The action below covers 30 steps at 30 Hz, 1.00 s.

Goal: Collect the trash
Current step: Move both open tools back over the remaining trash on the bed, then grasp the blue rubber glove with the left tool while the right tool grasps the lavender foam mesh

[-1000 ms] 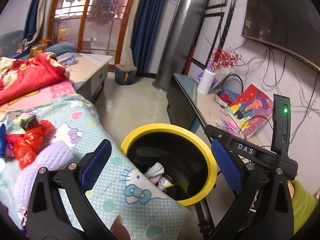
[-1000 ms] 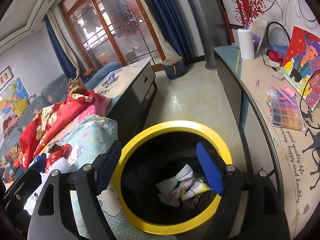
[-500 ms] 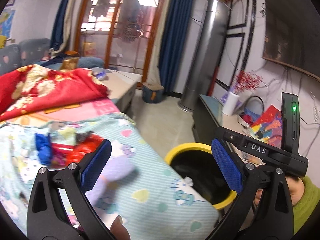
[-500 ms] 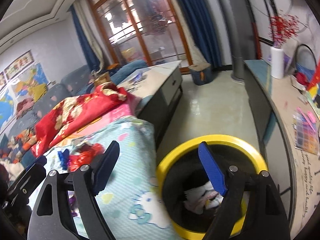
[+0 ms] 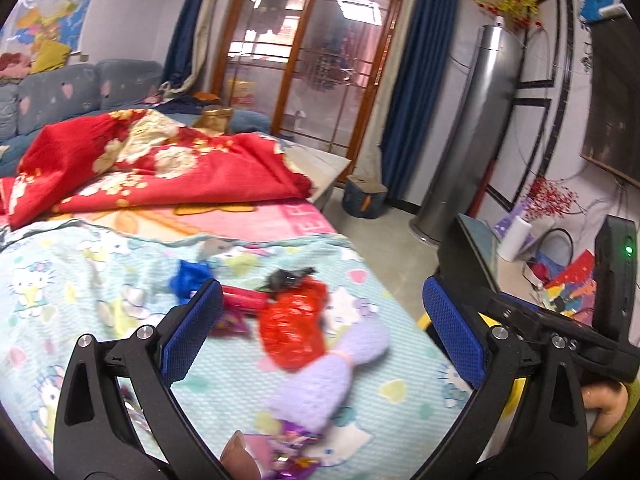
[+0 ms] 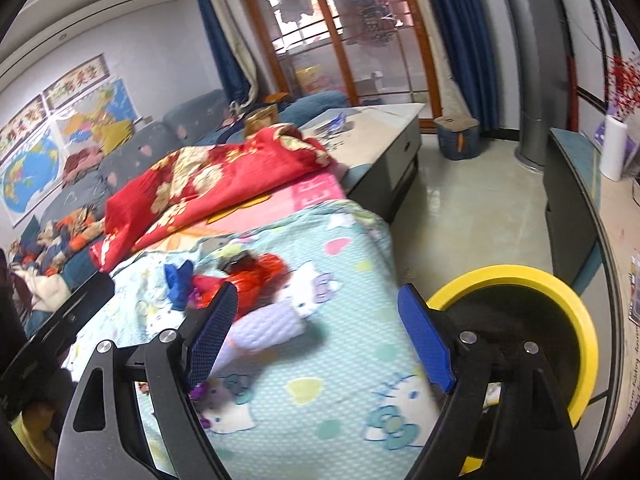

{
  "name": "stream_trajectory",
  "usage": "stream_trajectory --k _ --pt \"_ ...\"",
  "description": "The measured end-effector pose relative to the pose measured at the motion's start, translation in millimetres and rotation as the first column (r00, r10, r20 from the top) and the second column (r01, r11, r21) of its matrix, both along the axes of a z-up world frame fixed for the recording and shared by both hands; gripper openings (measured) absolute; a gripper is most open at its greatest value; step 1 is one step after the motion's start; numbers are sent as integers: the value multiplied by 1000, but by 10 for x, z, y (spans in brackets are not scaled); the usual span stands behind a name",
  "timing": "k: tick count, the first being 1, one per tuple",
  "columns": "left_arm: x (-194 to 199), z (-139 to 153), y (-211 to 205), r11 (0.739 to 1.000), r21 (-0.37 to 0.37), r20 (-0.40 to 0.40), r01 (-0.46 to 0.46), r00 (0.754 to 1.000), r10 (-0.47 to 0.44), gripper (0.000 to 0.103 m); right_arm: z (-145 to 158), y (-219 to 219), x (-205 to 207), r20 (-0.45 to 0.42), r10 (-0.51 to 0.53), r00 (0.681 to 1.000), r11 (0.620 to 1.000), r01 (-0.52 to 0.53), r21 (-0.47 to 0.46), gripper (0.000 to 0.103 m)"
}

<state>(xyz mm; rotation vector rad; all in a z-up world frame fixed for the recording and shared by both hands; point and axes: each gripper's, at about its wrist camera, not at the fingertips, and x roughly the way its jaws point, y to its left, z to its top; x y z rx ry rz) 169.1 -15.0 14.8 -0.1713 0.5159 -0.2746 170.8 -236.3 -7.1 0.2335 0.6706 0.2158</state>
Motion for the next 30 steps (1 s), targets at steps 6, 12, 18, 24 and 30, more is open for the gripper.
stream_trajectory --k 6,12,18,24,30 --pt "145 -14 268 999 30 -33 -30 999 31 92 -56 331 81 -32 41 999 999 -42 -5 81" --pt "331 -72 421 998 39 -78 -39 996 42 92 -173 493 153 -67 40 997 999 -41 -9 81" --pt "581 -151 441 997 72 -121 -34 992 43 92 -344 479 246 -122 15 992 1000 -15 -4 81" --pt "867 -398 537 996 49 -204 -78 975 86 92 -517 495 391 -177 11 984 1000 -7 25 81" --pt "1117 -684 687 991 16 -308 -133 942 132 84 -727 570 537 -240 14 971 999 -4 41 80"
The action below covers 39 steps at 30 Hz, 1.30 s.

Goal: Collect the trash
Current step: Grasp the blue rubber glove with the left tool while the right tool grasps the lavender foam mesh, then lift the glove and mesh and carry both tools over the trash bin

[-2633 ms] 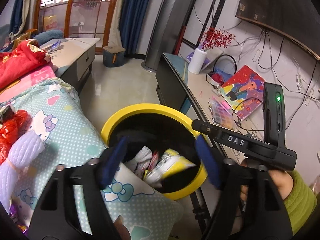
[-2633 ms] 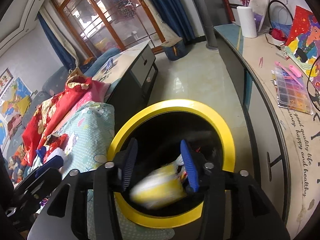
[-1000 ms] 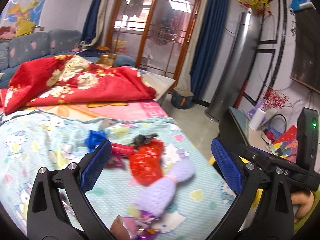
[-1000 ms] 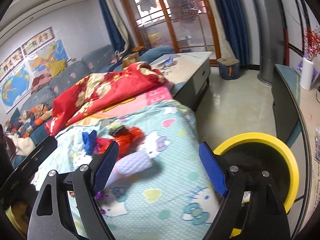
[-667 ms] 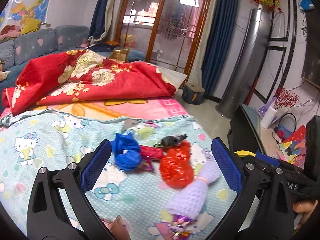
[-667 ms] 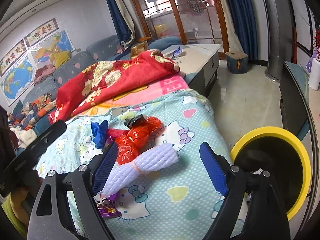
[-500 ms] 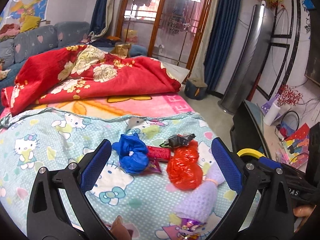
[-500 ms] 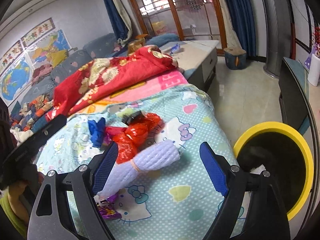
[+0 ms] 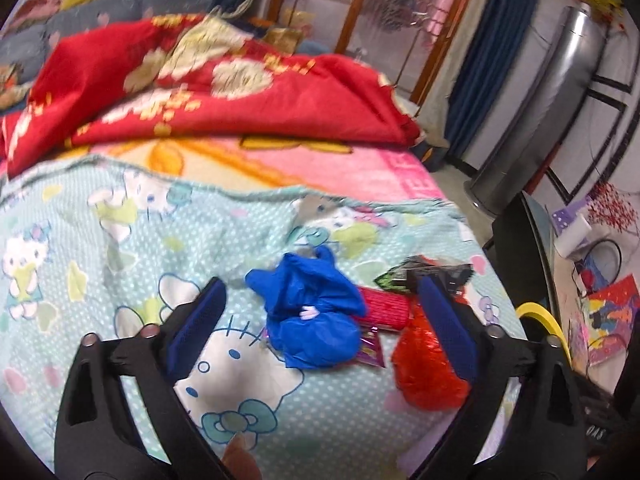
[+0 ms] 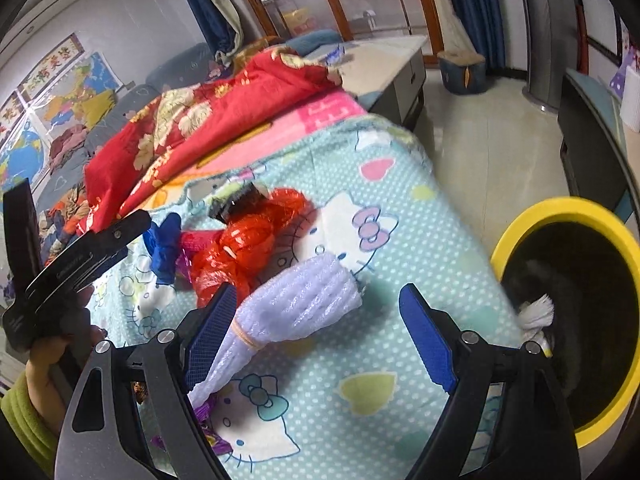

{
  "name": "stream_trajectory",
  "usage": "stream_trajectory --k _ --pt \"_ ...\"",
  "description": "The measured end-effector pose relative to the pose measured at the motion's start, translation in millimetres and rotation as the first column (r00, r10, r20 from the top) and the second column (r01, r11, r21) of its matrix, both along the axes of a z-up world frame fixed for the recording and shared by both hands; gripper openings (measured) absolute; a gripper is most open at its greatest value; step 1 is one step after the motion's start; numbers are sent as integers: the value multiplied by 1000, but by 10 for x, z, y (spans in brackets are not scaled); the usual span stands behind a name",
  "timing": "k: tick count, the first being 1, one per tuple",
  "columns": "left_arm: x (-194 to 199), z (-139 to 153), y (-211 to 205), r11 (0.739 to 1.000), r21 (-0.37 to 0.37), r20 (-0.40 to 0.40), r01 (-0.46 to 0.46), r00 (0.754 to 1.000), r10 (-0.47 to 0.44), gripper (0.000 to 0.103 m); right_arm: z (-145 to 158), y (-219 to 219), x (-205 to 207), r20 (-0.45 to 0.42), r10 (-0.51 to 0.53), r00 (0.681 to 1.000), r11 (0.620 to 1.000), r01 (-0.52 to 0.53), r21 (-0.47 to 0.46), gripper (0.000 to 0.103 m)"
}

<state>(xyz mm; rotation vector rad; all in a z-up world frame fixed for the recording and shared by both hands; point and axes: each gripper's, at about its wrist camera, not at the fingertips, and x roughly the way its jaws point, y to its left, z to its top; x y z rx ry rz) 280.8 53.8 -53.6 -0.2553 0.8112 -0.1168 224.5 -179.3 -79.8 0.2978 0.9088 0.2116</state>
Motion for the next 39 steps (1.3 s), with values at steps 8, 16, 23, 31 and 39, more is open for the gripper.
stream_trajectory --k 8,16,23,31,39 --pt "137 -172 52 998 -55 -72 3 997 -7 33 -129 -4 21 -42 28 999 995 -25 92 35" --pt "2 -64 141 995 -101 -45 -8 999 4 14 65 -86 -141 21 33 999 995 -34 89 22" --pt "-219 230 104 993 -120 46 23 999 -17 13 281 -159 -268 80 18 997 994 -26 102 22" --pt "-475 531 -100 986 -130 130 105 988 -88 13 481 -263 -409 143 -16 990 996 4 88 22" --pt "-632 650 -326 976 -133 162 171 976 -148 13 649 -421 -544 204 -52 978 998 44 45 22"
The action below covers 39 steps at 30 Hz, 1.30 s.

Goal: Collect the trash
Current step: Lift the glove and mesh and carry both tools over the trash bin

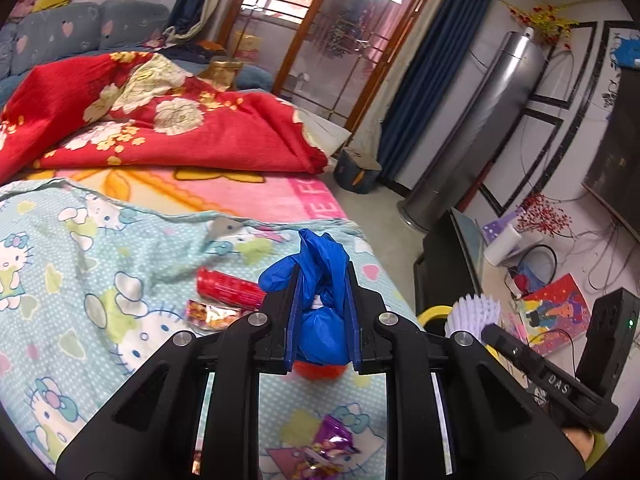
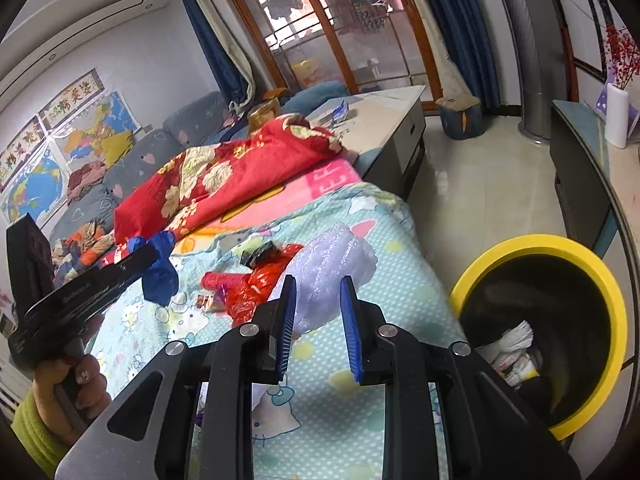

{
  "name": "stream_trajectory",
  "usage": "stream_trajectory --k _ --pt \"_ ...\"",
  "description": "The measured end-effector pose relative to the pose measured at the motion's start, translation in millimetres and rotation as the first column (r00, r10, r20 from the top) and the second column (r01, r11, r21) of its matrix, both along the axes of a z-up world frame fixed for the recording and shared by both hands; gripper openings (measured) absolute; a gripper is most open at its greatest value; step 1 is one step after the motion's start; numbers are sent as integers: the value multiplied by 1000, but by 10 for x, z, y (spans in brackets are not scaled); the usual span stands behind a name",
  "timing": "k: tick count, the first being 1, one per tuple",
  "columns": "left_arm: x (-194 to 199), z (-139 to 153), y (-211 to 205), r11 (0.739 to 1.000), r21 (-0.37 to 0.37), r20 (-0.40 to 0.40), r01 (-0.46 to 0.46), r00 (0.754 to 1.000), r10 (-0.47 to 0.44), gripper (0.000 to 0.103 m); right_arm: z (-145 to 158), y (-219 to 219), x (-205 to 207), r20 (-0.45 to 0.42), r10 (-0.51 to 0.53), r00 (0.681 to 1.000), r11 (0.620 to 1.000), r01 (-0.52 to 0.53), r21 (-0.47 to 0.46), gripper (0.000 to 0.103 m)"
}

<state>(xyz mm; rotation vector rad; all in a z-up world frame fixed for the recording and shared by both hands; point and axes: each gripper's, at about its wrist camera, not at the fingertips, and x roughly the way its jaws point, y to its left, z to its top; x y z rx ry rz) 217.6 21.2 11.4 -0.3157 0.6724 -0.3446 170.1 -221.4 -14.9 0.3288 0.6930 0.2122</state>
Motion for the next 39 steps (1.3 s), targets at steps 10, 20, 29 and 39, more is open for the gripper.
stream_trajectory --k 10,20,29,39 --pt "-179 111 -292 997 15 28 73 997 -73 13 164 -244 -159 50 -58 997 998 59 -27 22" --pt "-256 162 -615 988 30 42 151 987 -152 13 222 -526 -286 61 -109 992 993 111 -32 21" --pt "-305 83 -1032 968 66 25 241 970 -243 13 163 -799 -312 58 -175 983 983 178 -44 19" --pt "-316 -27 -1437 943 102 2 318 947 -320 13 134 -1185 -319 66 -263 963 963 266 -46 19"
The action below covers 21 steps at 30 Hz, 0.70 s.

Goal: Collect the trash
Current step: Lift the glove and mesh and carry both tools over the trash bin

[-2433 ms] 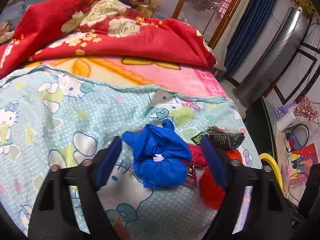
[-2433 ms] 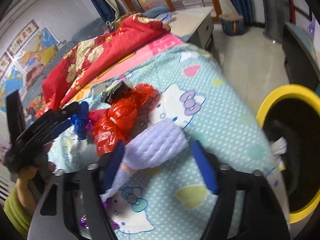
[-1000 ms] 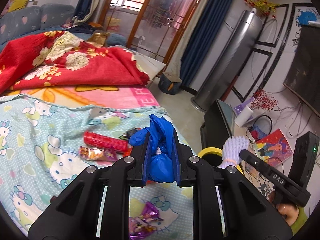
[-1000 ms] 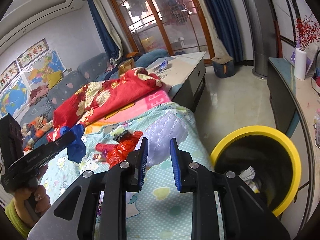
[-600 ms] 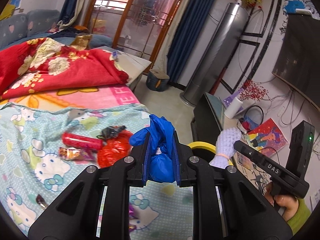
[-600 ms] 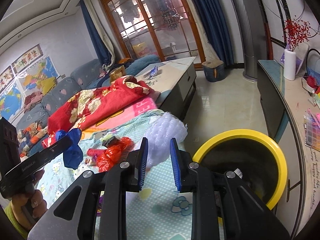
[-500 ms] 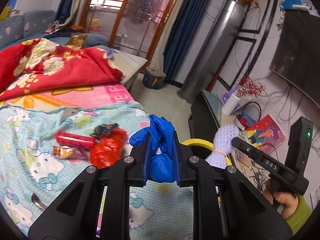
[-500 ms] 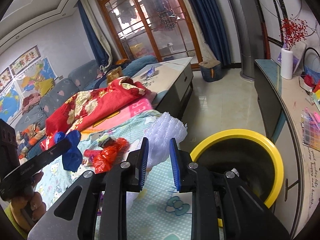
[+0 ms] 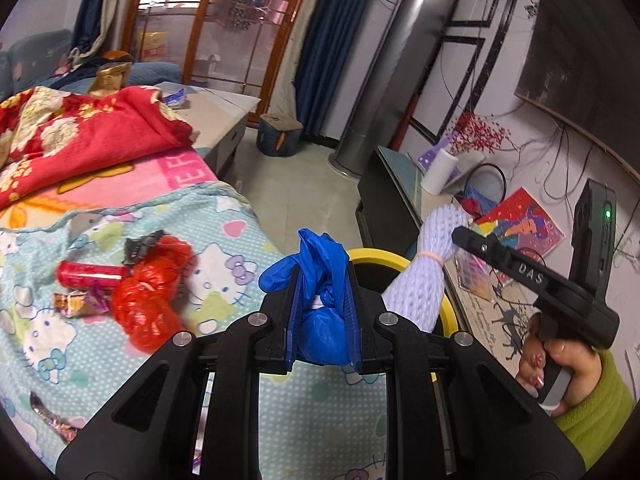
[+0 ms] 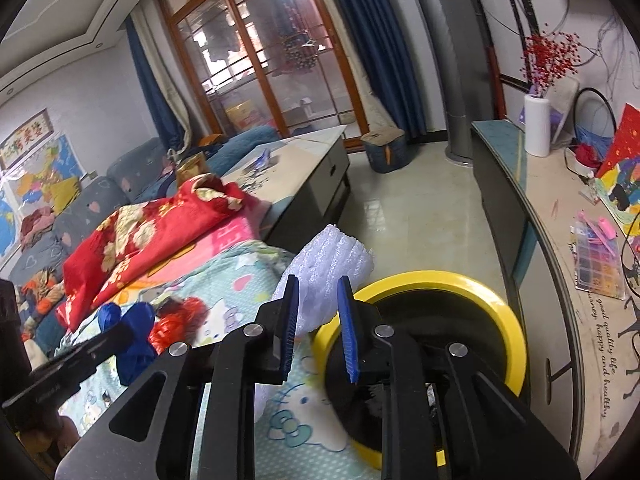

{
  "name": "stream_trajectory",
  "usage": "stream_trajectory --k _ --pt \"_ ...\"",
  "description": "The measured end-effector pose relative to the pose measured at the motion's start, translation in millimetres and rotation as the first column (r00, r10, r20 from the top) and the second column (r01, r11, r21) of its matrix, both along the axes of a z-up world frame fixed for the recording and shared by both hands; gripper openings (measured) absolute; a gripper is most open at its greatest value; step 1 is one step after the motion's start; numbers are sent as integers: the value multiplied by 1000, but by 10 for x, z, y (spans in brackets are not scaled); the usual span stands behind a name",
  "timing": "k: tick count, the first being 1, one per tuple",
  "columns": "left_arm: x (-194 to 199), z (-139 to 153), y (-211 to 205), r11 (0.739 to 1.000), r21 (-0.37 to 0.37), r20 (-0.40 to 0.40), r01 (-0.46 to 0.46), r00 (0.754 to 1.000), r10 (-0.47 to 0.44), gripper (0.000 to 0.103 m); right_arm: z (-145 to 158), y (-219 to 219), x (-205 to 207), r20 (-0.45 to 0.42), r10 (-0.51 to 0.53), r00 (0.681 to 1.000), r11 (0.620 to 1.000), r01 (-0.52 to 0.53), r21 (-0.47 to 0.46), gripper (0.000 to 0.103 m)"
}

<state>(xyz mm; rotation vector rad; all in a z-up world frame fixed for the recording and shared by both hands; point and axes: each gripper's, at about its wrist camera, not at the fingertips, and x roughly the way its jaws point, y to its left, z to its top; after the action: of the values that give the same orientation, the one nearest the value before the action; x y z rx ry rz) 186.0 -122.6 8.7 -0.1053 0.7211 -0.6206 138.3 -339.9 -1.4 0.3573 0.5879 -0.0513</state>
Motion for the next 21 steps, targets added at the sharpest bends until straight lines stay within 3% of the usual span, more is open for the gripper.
stream_trajectory --k 10,21 --pt "-2 -109 -406 996 40 -8 84 996 -84 13 -65 -408 -31 -3 -92 996 996 92 7 19" --pt "-66 -268 -811 982 79 -14 170 986 -169 13 -208 -733 -56 -29 -178 984 983 177 -55 19"
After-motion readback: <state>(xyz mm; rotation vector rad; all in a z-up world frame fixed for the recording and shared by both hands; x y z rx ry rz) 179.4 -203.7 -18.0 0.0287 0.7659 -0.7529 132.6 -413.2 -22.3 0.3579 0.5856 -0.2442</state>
